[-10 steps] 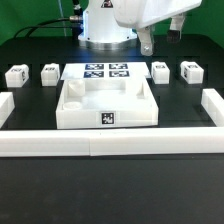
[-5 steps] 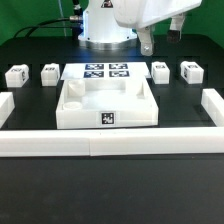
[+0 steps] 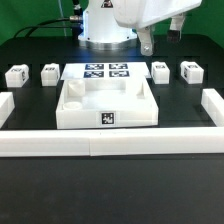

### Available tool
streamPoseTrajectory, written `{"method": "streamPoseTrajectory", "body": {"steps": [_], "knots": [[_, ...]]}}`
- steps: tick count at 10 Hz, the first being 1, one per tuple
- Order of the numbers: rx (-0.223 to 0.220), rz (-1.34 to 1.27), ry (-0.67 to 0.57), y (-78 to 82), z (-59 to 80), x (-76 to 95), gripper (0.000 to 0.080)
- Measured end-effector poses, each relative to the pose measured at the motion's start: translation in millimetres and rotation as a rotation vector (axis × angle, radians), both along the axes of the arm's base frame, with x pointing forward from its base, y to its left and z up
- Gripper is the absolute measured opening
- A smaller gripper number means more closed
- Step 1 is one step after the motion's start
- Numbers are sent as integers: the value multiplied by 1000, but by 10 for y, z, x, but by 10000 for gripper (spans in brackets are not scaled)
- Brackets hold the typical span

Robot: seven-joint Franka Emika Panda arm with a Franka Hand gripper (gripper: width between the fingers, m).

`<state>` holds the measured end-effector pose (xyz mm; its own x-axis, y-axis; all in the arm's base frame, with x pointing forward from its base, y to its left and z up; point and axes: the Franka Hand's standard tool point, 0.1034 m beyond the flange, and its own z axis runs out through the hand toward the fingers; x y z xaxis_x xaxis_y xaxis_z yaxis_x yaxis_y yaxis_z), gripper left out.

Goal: Assemble square table

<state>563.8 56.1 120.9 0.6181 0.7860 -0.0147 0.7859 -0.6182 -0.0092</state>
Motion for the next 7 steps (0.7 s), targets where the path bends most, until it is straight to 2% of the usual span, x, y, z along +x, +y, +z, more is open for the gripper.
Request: {"method": "streamPoseTrajectory", "body": {"steps": [5, 6, 7], "knots": [[2, 29, 3, -30, 0, -28, 651], [10, 101, 18, -186, -26, -203, 651], [9, 162, 14, -349, -139, -466, 651]]}}
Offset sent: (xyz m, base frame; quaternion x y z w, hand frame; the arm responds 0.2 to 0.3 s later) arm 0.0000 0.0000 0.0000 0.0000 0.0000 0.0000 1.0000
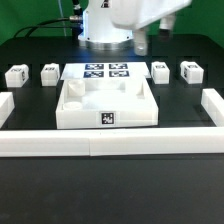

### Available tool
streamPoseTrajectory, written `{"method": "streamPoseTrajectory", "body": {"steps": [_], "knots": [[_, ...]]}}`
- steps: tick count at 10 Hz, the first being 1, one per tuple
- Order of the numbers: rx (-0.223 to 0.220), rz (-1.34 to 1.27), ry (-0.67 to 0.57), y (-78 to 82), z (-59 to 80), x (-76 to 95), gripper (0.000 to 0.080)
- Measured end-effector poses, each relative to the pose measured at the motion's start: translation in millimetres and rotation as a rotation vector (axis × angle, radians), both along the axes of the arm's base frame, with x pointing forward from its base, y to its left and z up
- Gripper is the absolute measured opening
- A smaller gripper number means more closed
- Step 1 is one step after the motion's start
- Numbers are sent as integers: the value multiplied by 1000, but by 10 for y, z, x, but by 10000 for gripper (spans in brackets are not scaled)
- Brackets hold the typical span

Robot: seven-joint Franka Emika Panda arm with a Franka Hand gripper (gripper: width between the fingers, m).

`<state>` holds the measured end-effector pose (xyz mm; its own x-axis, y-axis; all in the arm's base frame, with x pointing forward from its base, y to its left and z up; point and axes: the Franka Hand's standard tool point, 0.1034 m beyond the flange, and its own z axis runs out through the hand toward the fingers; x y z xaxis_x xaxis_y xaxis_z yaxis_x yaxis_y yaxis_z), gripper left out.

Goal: Assemble square table

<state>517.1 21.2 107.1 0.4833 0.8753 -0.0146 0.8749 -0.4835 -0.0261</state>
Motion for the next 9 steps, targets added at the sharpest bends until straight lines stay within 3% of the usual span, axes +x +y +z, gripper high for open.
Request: {"method": "streamPoseTrajectory", "body": {"steps": [2, 5, 9], "knots": [[14, 248, -3, -238, -295, -368, 651], [15, 455, -93, -241, -547, -514, 651], [10, 475, -81, -279, -544, -518, 651]]}}
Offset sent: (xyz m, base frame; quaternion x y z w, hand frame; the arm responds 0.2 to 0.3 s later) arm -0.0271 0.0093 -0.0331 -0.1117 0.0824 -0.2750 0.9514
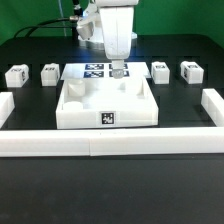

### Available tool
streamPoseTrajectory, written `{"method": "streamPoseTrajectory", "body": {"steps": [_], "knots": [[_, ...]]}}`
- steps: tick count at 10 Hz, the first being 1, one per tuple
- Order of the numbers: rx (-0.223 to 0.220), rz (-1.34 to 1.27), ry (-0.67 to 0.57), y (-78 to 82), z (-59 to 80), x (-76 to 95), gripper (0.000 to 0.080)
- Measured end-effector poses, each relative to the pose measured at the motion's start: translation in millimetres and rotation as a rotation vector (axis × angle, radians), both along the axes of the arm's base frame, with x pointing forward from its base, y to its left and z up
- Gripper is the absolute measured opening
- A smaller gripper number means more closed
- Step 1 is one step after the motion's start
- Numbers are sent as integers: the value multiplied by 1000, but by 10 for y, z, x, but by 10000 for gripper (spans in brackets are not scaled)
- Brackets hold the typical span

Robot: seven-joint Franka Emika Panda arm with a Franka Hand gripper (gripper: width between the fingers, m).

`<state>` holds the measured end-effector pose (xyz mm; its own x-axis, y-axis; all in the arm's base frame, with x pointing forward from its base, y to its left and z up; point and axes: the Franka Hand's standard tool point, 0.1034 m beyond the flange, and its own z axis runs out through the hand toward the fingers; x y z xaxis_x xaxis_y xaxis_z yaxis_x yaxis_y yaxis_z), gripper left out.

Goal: Assemble square table

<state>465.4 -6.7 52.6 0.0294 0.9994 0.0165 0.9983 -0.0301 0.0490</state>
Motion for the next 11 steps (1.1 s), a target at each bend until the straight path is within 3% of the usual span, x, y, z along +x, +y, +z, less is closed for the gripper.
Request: {"method": "streamPoseTrajectory", "body": {"steps": [1, 4, 6, 7, 9, 10, 11], "knots": [[-4, -3, 1, -63, -62, -86, 651], [-2, -18, 13, -228, -418, -262, 651], [0, -29, 17, -232, -452, -248, 651], [0, -30, 18, -233, -456, -252, 533], [1, -31, 19, -234, -458, -255, 175], [1, -30, 19, -232, -458, -256, 60], [0, -33, 19, -236, -460, -257, 60]]}}
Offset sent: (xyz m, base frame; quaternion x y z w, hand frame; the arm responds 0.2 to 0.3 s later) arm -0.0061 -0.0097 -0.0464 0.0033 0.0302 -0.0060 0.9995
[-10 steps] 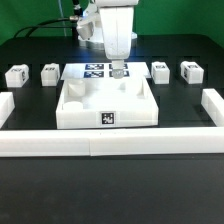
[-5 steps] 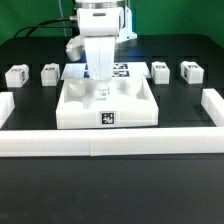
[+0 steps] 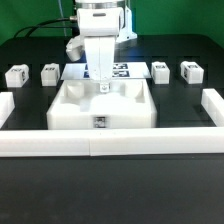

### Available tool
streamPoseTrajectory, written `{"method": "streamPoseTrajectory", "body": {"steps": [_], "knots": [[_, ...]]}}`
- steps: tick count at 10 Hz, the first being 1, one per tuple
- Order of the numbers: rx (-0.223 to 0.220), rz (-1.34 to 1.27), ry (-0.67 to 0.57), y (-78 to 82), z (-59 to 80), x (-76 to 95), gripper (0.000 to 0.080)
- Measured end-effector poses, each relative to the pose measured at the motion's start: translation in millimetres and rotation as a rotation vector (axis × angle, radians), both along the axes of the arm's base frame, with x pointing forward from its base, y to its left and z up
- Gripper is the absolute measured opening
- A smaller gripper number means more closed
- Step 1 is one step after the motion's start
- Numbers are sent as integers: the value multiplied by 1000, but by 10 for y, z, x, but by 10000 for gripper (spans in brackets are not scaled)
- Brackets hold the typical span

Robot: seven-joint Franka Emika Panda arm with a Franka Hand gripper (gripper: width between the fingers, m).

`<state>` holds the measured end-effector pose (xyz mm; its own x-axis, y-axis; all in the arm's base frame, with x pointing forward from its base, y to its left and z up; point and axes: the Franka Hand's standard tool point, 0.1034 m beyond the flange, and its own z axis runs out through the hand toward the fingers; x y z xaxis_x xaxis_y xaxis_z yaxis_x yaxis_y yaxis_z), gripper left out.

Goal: Assemble square table

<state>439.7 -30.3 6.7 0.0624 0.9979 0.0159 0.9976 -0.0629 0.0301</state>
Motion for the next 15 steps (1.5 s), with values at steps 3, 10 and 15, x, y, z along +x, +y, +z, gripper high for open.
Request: {"method": "streamPoseTrajectory", "body": {"steps": [3, 10, 15], "knots": [[0, 0, 0, -1, 0, -1, 51], [18, 54, -25, 270, 3, 196, 51], [44, 23, -12, 847, 1, 535, 51]]}}
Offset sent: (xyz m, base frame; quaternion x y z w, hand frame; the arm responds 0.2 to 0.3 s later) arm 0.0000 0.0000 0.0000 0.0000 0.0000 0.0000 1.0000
